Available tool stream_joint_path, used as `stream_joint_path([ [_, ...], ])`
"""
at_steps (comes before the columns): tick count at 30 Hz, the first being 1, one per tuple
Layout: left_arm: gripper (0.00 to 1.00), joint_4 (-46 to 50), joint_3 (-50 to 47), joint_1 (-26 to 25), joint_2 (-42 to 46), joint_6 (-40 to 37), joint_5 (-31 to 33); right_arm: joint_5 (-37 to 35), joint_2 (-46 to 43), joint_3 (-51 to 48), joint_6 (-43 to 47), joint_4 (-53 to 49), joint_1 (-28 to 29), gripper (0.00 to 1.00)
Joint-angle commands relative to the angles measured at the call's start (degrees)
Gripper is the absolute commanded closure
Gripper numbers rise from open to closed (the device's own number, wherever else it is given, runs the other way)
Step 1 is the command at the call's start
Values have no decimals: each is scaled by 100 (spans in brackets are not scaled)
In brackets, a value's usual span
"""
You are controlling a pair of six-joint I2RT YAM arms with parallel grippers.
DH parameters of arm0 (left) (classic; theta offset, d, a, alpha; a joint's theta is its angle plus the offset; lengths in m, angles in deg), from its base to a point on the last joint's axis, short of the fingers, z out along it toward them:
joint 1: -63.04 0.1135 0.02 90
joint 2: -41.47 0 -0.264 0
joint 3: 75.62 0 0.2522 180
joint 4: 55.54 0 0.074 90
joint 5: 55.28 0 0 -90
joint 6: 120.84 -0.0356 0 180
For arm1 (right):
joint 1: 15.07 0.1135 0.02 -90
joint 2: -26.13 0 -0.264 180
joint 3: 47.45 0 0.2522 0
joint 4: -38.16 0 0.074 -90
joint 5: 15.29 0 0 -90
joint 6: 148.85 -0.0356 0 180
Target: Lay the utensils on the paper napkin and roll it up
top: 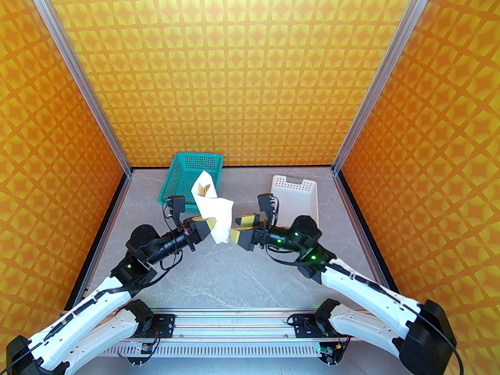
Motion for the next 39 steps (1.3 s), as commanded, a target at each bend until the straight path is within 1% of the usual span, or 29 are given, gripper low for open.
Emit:
stream_joint_path([
  [1, 100, -308, 171, -26, 26, -1, -208, -188, 120, 187, 138, 193, 116, 5],
  [4, 100, -367, 193, -25, 20, 33, -293, -237, 184, 165, 156, 193, 125, 8],
  [9, 100, -374, 225, -25, -26, 65, -323, -20, 288, 201, 134, 288, 226, 16],
  [15, 100, -392, 235, -27, -82, 100, -316, 65, 311, 183, 44, 375, 275, 32],
  [24, 100, -332, 251, -25, -158, 121, -287, 49, 245, 168, -4, 339, 292, 61],
  [32, 100, -280, 260, -28, -153, 127, -250, -7, 107, 172, 101, 51, 292, 78],
  [39, 100, -149, 295, -25, -157, 103, -244, 13, 11, 165, 173, -91, 292, 95],
])
